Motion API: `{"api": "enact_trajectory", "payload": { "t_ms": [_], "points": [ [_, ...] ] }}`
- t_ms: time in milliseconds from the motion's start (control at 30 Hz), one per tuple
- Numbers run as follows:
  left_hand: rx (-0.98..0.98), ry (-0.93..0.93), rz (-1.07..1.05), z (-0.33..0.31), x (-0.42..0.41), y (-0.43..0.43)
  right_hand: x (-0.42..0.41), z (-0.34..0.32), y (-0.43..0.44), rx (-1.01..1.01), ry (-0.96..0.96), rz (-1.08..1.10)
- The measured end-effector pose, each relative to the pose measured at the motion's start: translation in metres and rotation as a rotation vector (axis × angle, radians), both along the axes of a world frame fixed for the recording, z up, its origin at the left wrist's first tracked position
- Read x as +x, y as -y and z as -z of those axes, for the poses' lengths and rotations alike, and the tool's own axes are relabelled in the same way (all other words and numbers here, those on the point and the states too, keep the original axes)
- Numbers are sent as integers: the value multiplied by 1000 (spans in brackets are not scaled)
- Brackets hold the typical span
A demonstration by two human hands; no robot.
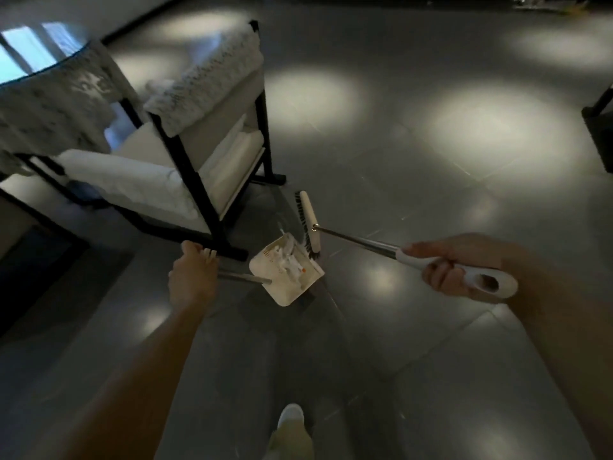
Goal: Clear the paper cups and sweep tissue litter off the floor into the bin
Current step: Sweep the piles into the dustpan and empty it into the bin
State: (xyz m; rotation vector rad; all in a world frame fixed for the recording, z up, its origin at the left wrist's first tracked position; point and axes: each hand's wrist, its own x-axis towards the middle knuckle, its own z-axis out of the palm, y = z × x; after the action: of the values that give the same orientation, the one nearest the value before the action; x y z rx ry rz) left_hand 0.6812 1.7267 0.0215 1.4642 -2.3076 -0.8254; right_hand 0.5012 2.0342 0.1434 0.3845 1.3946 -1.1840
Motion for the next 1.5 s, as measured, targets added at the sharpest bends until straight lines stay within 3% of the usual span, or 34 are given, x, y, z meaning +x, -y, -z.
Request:
{"api": "enact_trajectory", "payload": {
  "t_ms": [300, 400, 567, 733, 1033, 1500],
  "points": [
    [-23, -58, -374, -17, 115, -107, 26, -27, -24, 64, -343, -462],
    [13, -93, -444, -24, 156, -131, 38, -24, -15, 70, -358, -520],
    [-26, 27, -536, -29, 218, -142, 67, 0, 15, 96, -450, -607],
    [2, 66, -557, -13, 244, -133, 85, 55, 61, 109, -612, -659],
    [18, 57, -491, 15, 147, -81, 15, 150, 119, 64, -810, -611],
    [104, 136, -514, 46, -52, 18, -226, 205, 281, 120, -665, -760]
  ]
}}
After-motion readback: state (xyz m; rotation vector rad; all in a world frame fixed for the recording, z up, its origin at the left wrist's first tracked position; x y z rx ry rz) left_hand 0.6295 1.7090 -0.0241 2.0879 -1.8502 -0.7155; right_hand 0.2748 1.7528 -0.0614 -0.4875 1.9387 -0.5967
